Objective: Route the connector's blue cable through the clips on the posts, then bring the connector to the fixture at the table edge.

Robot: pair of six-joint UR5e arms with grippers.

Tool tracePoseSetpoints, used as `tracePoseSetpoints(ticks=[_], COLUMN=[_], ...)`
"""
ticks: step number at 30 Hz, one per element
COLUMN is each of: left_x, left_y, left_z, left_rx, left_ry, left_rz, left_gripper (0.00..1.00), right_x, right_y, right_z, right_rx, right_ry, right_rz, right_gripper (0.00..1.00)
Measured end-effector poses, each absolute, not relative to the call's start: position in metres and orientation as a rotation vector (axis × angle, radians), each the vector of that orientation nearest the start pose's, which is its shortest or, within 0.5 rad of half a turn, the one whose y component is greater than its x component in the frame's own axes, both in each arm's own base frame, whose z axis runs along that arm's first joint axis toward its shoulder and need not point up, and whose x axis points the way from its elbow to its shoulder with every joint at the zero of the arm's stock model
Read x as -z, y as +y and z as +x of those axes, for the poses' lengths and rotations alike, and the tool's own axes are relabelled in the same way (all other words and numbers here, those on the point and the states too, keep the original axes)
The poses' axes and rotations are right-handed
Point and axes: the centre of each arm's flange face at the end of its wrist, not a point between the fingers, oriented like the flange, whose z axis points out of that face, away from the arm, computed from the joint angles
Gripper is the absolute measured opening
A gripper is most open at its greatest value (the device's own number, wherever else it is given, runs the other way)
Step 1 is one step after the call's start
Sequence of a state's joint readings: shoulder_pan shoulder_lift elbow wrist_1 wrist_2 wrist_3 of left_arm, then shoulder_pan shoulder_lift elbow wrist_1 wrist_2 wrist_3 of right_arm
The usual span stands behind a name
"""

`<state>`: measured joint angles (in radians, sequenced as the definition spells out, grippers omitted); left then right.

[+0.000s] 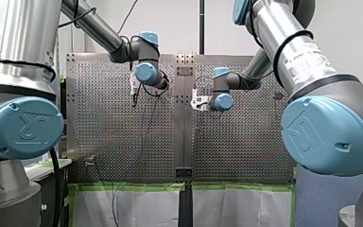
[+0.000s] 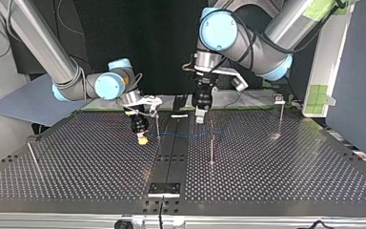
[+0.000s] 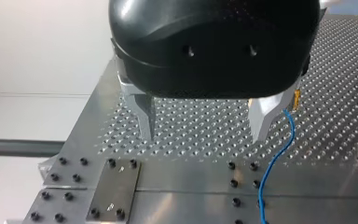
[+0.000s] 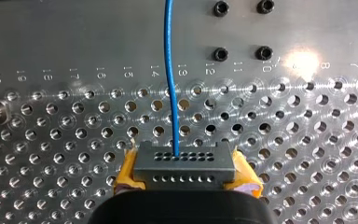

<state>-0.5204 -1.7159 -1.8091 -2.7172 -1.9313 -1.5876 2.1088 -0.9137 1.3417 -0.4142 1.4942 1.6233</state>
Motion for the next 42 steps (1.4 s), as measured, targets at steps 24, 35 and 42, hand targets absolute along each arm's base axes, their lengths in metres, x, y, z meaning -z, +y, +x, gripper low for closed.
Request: tracePoseSetpoints(ticks=[24,35,42], left_x=[-0.299,-0.302,-0.291], left_y=[-0.397,-0.394,-0.399], left_z=[0.410,0.424,0.441], left_rx=[0.192,0.097,-0.001], left_ry=[1.558,1.504,1.532], left_rz=[0.036,-0.006,-0.004], left_gripper=[1.00,1.00,1.00], right_x=[-0.235,-0.235,-0.234], right_y=[-0.544,-0.543,-0.542], right_z=[0.484,0.485,0.485], right_rx=[-1.666,-1.666,-1.662], right_ry=[-0.914,-0.910,-0.911], right_rz=[1.646,1.649,1.655], right_gripper=[0.00,0.00,0.00])
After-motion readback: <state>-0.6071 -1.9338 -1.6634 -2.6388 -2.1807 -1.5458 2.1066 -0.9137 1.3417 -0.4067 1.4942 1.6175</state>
